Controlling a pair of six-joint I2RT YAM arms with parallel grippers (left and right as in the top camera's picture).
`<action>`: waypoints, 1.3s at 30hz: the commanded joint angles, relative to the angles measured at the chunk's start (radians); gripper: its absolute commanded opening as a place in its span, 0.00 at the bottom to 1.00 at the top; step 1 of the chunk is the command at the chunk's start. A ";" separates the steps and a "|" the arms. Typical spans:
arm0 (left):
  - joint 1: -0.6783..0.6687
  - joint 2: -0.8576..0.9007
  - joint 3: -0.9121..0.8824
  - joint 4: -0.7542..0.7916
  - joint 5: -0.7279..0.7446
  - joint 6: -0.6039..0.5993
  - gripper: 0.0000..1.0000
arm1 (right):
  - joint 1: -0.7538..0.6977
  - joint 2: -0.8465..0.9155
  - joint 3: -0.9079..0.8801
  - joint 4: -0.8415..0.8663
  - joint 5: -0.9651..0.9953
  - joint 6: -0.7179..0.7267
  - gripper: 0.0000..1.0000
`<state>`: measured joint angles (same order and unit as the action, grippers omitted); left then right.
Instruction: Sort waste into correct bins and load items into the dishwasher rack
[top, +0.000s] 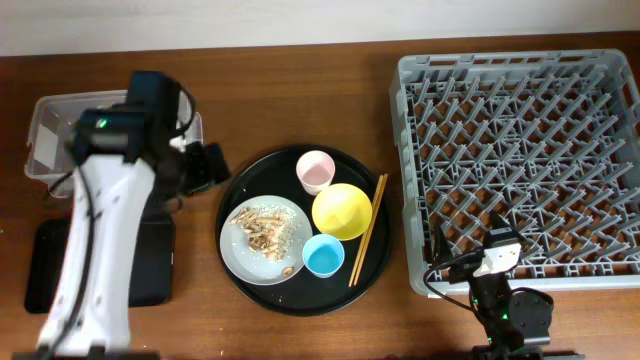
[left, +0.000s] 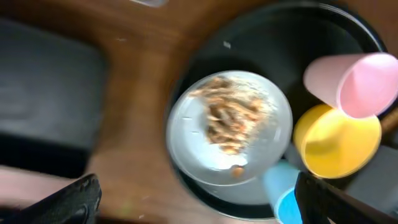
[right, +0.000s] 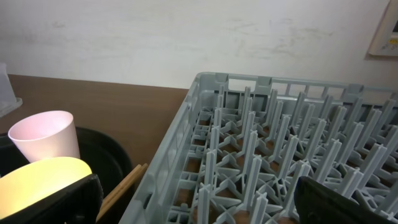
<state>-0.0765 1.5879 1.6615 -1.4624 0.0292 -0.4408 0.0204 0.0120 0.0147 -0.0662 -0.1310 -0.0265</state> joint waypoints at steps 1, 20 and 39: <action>0.007 -0.111 0.008 -0.034 -0.159 -0.098 0.99 | 0.006 -0.006 -0.009 0.000 0.005 0.000 0.99; 0.233 -0.156 0.008 -0.105 -0.199 -0.162 0.99 | 0.006 -0.006 -0.009 0.000 0.005 0.000 0.99; 0.233 -0.156 0.008 -0.106 -0.199 -0.162 0.99 | 0.006 -0.006 -0.004 0.620 -0.674 1.195 0.98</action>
<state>0.1520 1.4361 1.6615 -1.5681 -0.1547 -0.5888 0.0204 0.0132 0.0116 0.2718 -0.7971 0.9478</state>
